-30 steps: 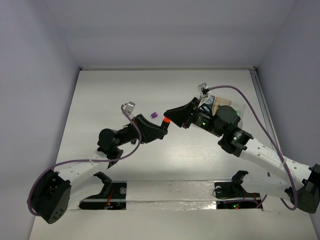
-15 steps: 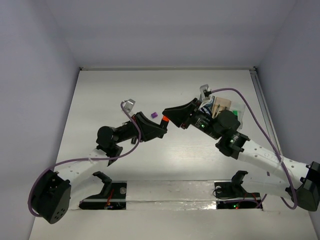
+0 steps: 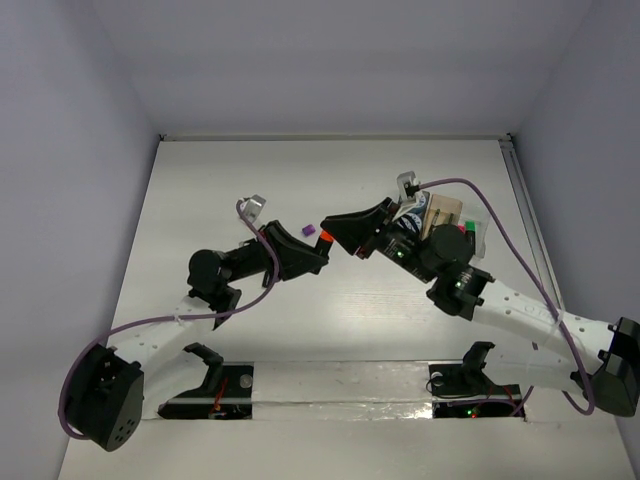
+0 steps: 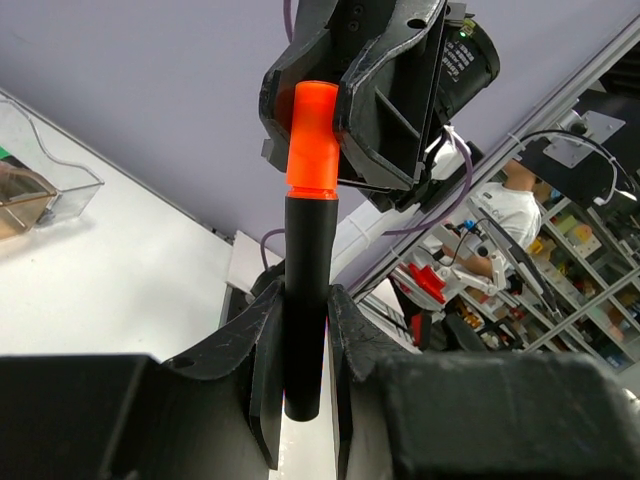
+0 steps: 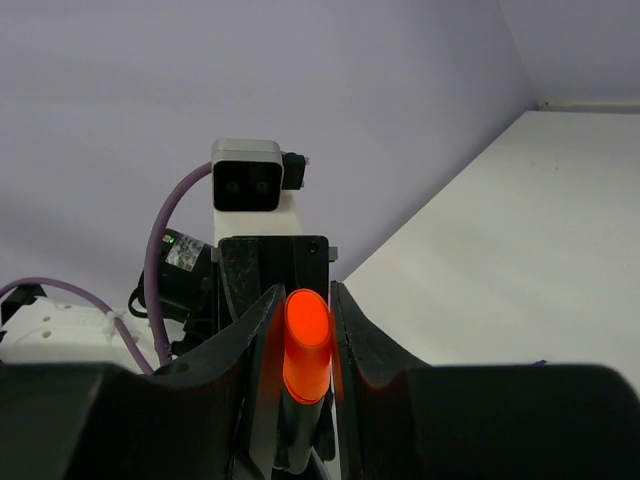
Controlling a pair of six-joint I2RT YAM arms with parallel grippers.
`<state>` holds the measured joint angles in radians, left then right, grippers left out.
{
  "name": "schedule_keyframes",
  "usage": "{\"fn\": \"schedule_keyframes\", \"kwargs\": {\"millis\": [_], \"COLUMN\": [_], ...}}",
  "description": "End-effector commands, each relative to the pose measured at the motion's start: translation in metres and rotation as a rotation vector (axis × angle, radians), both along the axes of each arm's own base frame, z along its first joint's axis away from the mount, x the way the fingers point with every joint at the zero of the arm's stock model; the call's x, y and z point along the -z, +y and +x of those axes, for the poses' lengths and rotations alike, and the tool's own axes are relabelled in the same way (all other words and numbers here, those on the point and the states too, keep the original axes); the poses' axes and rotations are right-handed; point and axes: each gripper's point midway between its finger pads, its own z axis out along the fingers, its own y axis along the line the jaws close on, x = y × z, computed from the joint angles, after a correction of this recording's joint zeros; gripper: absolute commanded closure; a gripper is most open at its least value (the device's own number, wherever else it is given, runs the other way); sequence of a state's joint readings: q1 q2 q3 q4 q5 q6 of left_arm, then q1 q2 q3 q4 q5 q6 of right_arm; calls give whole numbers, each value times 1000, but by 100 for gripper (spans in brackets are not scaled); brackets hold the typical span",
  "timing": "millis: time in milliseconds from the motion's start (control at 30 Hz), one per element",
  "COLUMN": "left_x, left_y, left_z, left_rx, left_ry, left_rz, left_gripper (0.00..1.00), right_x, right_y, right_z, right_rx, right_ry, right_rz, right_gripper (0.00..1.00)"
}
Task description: Sort the stationery into containers
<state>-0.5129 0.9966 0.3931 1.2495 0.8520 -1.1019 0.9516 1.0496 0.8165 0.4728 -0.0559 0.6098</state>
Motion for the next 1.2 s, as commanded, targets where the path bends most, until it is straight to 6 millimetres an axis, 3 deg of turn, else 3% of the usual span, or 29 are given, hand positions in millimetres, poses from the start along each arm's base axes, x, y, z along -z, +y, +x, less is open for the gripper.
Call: {"fn": "schedule_keyframes", "kwargs": {"millis": [0,333,800,1167], "left_x": [-127,-139,-154,-159], "left_y": [43,45,59,60], "left_z": [-8,-7,-2,-2], "left_rx": [-191,-192,-251,-242], "left_ry": [-375,-401,-445,-445], "left_rz": [-387,-416,-433,-453], "left_gripper": [100,100,100,100], "right_x": [80,83,120,130], "right_y": [32,46,57,62], "right_z": [-66,-76,-101,-101], "right_rx": [-294,-314,-355,-314], "right_ry": [121,109,175,188], "right_rz": [-216,-190,-261,-278], "right_gripper": [100,100,100,100]}}
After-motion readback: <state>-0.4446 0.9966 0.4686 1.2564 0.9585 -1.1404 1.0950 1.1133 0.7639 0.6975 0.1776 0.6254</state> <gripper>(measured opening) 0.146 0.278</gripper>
